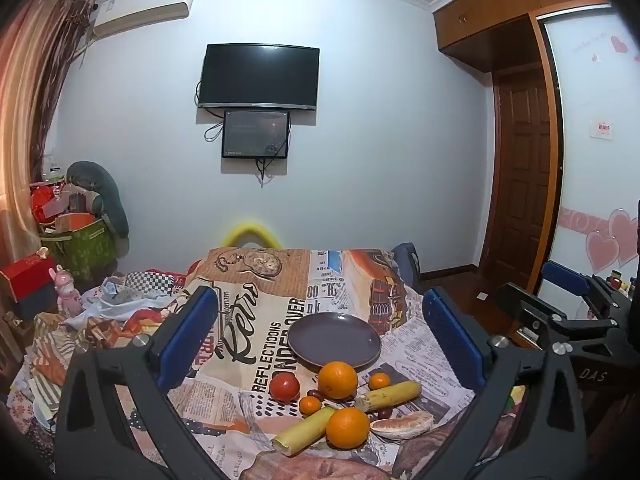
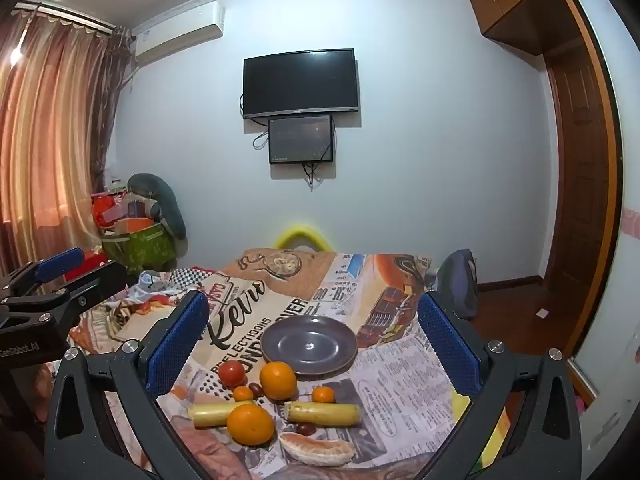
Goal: Organize fruits
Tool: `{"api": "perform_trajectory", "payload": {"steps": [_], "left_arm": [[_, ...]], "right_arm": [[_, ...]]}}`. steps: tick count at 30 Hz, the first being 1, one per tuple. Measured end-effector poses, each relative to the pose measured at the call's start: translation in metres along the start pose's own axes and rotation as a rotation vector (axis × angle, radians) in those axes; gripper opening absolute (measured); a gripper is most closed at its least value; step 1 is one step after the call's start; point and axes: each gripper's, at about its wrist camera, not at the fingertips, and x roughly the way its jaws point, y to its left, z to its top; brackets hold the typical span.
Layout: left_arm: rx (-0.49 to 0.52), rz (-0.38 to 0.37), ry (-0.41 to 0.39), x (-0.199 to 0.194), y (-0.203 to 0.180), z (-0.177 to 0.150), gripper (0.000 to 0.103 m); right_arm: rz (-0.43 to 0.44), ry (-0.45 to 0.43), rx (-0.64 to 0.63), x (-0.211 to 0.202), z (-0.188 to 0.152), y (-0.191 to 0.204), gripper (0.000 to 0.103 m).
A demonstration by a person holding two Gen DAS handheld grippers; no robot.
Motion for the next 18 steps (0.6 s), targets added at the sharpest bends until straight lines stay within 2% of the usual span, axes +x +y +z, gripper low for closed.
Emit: {"api": "perform_trajectory", "payload": {"steps": [18], "left_arm": [[-0.002, -0.007, 0.002, 0.0017, -0.0035, 0.0005, 0.103]], "right_arm": [[0.002, -0.006, 0.016, -0.0052, 0.0025, -0.0001, 0.103]]}}
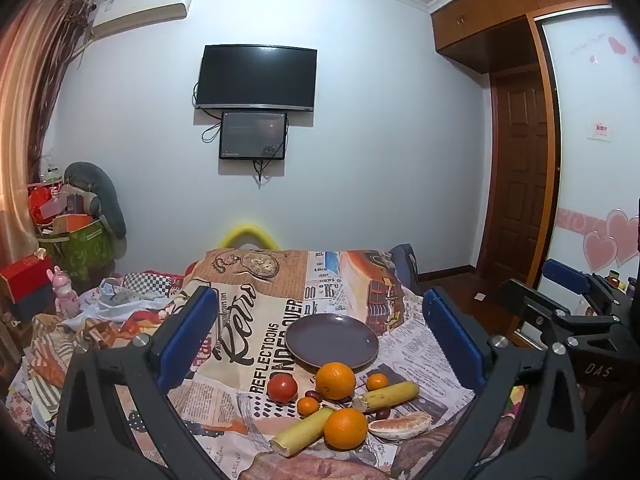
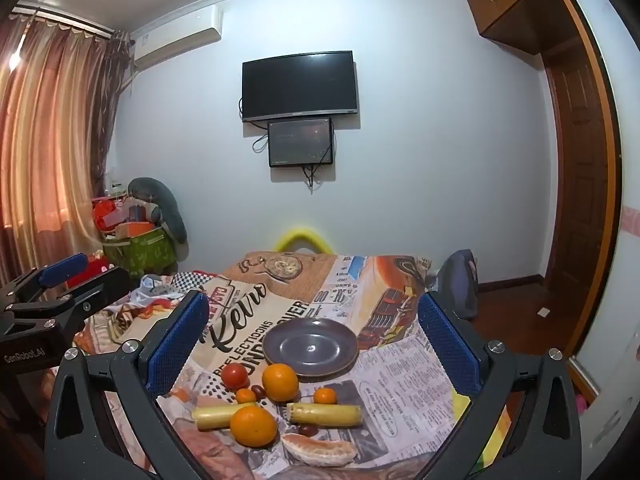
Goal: Organize fruits
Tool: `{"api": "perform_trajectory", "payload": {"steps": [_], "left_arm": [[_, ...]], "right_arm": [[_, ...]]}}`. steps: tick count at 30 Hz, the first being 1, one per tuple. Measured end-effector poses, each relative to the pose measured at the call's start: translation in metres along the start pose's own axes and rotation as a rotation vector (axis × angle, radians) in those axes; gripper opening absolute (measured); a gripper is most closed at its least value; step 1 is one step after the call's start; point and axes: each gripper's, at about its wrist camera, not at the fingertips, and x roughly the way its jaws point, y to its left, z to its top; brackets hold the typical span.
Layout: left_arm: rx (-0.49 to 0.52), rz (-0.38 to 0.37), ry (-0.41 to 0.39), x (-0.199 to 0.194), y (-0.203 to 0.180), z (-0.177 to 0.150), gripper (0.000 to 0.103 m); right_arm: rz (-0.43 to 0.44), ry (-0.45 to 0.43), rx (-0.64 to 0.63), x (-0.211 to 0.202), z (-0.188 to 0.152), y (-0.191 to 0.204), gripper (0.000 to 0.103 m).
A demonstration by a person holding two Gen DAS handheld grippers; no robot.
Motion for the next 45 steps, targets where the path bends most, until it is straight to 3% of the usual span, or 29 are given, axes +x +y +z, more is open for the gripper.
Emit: {"api": "perform_trajectory", "payload": {"steps": [45], "left_arm": [[-0.001, -0.008, 0.006, 0.0025, -0.0016, 0.0015, 0.103]], "right_arm": [[-0.006, -0.014, 0.002, -0.0013, 0.0058, -0.0024, 0.103]]}}
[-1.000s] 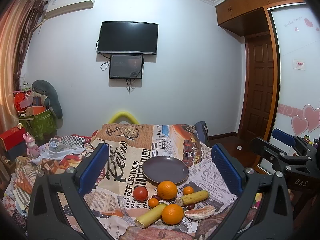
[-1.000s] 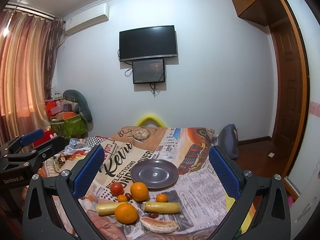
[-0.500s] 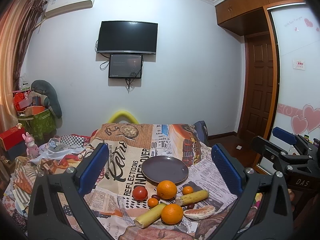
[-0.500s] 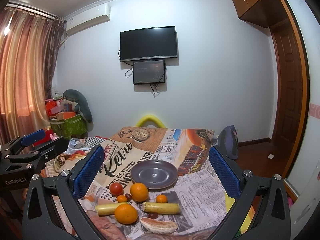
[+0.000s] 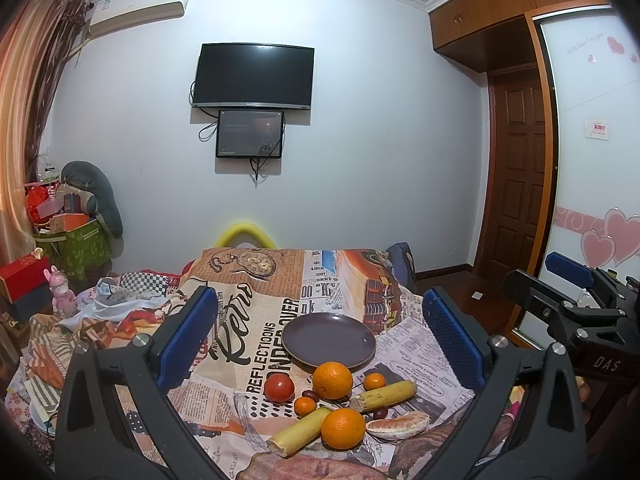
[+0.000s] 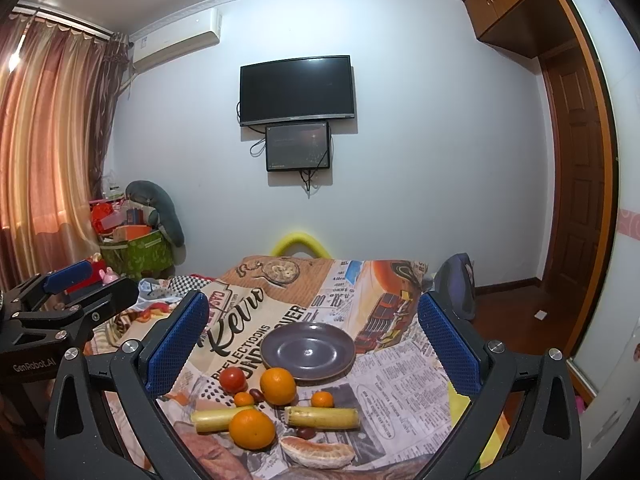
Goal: Organize fruits
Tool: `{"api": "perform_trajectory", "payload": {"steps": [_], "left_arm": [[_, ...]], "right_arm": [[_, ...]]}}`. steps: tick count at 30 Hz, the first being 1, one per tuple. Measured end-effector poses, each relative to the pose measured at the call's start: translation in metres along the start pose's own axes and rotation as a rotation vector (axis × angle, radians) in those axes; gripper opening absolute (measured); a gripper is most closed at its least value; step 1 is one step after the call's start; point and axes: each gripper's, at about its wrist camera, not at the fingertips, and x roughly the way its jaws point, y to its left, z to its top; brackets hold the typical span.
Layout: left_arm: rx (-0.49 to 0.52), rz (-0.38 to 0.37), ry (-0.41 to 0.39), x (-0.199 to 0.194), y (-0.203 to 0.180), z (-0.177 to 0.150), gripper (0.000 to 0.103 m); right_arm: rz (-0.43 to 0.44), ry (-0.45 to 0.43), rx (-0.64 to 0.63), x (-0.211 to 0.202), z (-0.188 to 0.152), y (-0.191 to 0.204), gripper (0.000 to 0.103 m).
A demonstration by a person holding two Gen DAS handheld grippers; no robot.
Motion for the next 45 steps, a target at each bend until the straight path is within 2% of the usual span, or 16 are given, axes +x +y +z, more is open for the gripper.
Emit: {"api": "perform_trajectory", "payload": {"steps": [19, 23, 27, 29, 31, 33, 36, 42, 45], "left_arm": [[0.0, -0.006, -0.006, -0.001, -0.001, 0.003, 0.103], [-0.008, -0.027, 0.004, 0.001, 0.002, 0.001, 0.103], [-0.009, -0.012, 0.023, 0.009, 0.003, -0.002, 0.103], [-0.004, -0.009, 0.044, 0.017, 0.004, -0.005, 0.103], [-0.005, -0.005, 0.067, 0.024, 0.006, -0.01, 0.097], [-0.011, -0.008, 0.109, 0.037, 0.007, -0.014, 0.086], [-0.026, -0.012, 0.158, 0.052, 0.011, -0.024, 0.081], [-0.016, -0.027, 0.292, 0.091, 0.013, -0.053, 0.078], [-0.014, -0.03, 0.365, 0.109, 0.012, -0.07, 0.078]], "right_arm": [[0.0, -0.009, -0.003, -0.002, -0.001, 0.001, 0.103], [-0.001, 0.004, 0.006, 0.0, -0.002, 0.0, 0.103], [0.0, 0.016, 0.017, 0.004, -0.005, -0.005, 0.103], [-0.004, 0.029, 0.02, 0.008, -0.008, -0.008, 0.103], [-0.009, 0.052, 0.024, 0.014, -0.011, -0.012, 0.103], [-0.008, 0.079, 0.026, 0.02, -0.016, -0.016, 0.096], [-0.006, 0.123, 0.027, 0.03, -0.023, -0.021, 0.087], [0.015, 0.229, 0.029, 0.053, -0.043, -0.029, 0.07], [0.021, 0.294, 0.035, 0.065, -0.056, -0.033, 0.067]]}}
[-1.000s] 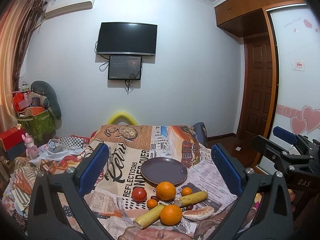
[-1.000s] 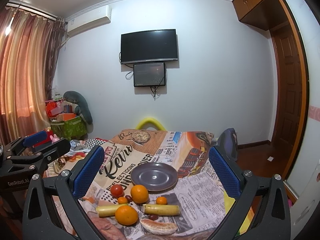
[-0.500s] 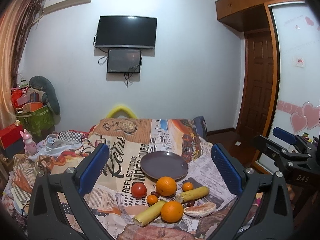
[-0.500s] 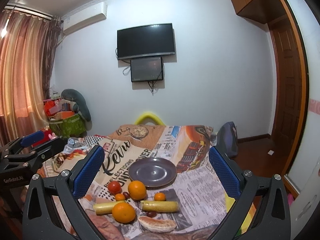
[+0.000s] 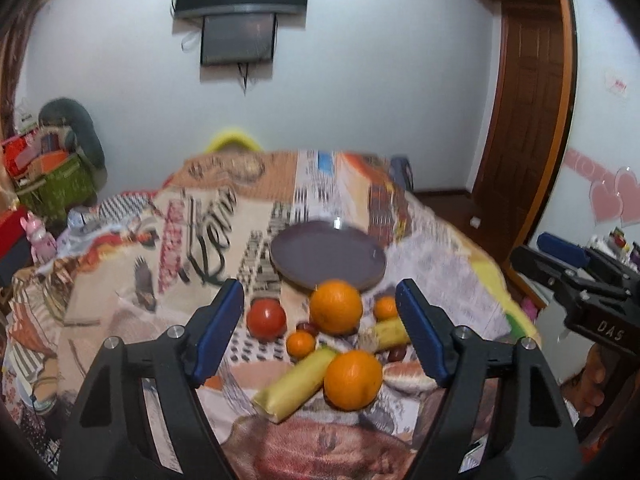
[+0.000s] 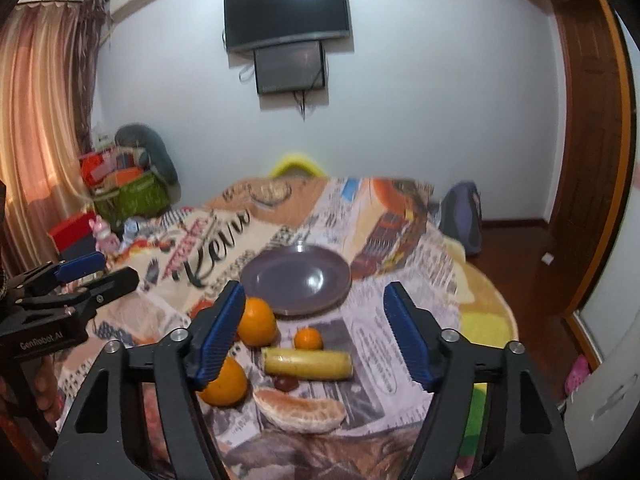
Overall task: Organize fruits
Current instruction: 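Lower the left and right grippers onto the two large oranges and grasp them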
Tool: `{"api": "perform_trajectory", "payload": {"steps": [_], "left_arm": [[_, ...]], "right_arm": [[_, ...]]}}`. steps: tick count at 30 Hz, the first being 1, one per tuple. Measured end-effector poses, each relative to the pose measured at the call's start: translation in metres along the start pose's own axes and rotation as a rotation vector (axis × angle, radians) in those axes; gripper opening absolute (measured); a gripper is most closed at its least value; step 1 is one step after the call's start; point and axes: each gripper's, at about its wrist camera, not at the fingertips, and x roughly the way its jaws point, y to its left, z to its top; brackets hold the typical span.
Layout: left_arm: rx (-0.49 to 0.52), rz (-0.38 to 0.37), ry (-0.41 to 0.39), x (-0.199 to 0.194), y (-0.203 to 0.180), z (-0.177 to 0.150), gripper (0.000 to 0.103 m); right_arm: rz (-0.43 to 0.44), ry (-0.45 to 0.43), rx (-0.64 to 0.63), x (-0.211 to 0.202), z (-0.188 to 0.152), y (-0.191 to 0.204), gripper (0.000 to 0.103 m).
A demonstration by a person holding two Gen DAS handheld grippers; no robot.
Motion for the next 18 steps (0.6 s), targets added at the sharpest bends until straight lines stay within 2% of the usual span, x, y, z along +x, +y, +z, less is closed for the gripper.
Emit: {"api": "perform_trajectory", "payload": {"steps": [6, 14, 17, 18], "left_arm": [[-0.032, -0.048, 0.184, 0.055, -0.001, -0.027, 0.078], [0.019, -0.054, 0.317, 0.091, -0.022, -0.058, 0.078], [0.035, -0.038, 0.346, 0.103, -0.026, -0.066, 0.078], [0.049, -0.02, 0.333, 0.103, -0.029, -0.068, 0.078]], "right_arm": [[-0.006, 0.089, 0.014, 0.02, -0.014, -0.01, 0.068], [0.01, 0.154, 0.042, 0.036, -0.023, -0.022, 0.068], [0.02, 0.17, 0.05, 0.039, -0.025, -0.024, 0.068], [0.023, 0.174, 0.054, 0.04, -0.026, -0.025, 0.068]]}}
